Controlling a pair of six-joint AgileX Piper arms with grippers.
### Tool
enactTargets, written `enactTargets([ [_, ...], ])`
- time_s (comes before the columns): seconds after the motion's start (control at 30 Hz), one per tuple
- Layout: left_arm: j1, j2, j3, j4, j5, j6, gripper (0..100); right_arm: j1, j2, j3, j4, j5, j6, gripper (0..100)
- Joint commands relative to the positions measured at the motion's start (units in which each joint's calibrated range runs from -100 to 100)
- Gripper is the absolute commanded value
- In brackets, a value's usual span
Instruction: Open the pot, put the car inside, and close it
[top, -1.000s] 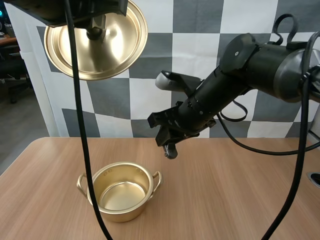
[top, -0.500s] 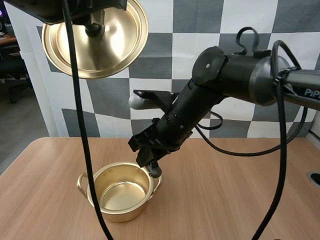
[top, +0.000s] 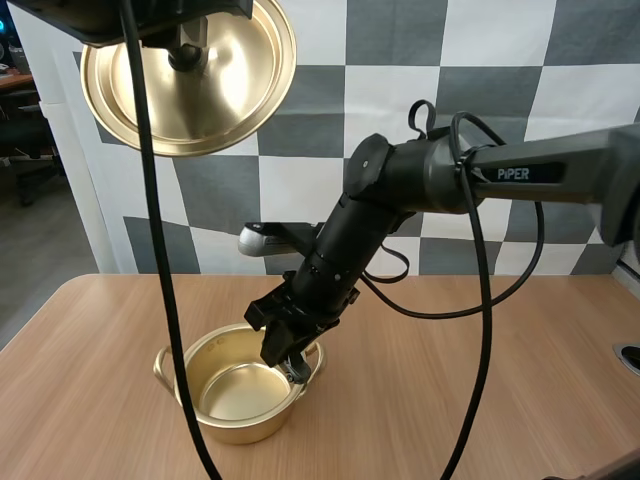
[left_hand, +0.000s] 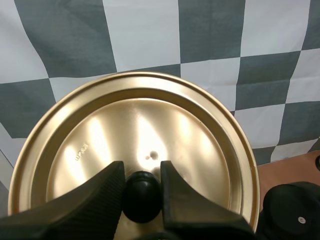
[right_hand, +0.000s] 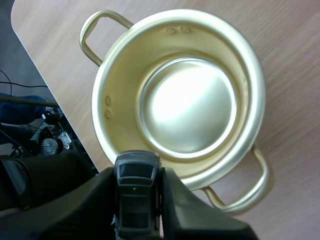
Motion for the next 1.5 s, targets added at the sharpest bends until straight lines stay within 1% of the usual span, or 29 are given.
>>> enactTargets([
  [0.0,-0.02,-0.02,0.01,0.04,0.02,0.02,0,0.03,1.45,0.08,1.74,0.07,-1.51,0],
  [0.13,-0.02,-0.02,0.01,0.04,0.02,0.02,0,0.19,3.12,-0.54,3.61,0.07,-2.92,0],
  [0.23,-0.02,-0.02,0.01,0.04,0.02,0.02,0,1.07,4.44,-2.05,4.01,0.07,-3.94,0],
  [0.4,-0.02,-0.01,0.01,0.15,0.02,0.02,0,4.20,7.11,-4.57,3.90,0.07,-4.03,0],
  [0.53,-0.02,-0.01,0.01,0.15,0.02,0.02,0,5.73,9.63,-4.74,1.59,0.07,-4.03,0],
  [0.87,-0.02,-0.71,0.01,0.15,0.02,0.02,0,5.83,18.47,-4.74,-3.37,-8.90,-4.03,0],
  [0.97,-0.02,-1.46,0.01,0.15,0.02,0.02,0,5.83,19.74,-5.04,-3.74,-10.70,-4.03,0],
  [1.27,-0.02,-1.46,0.01,-0.07,0.02,0.02,0,5.83,21.02,-8.53,-3.77,-11.20,-4.03,0],
  [1.47,-0.02,-1.46,0.01,-0.45,0.02,0.11,0,5.83,23.03,-8.66,-3.31,-11.89,-4.03,0],
])
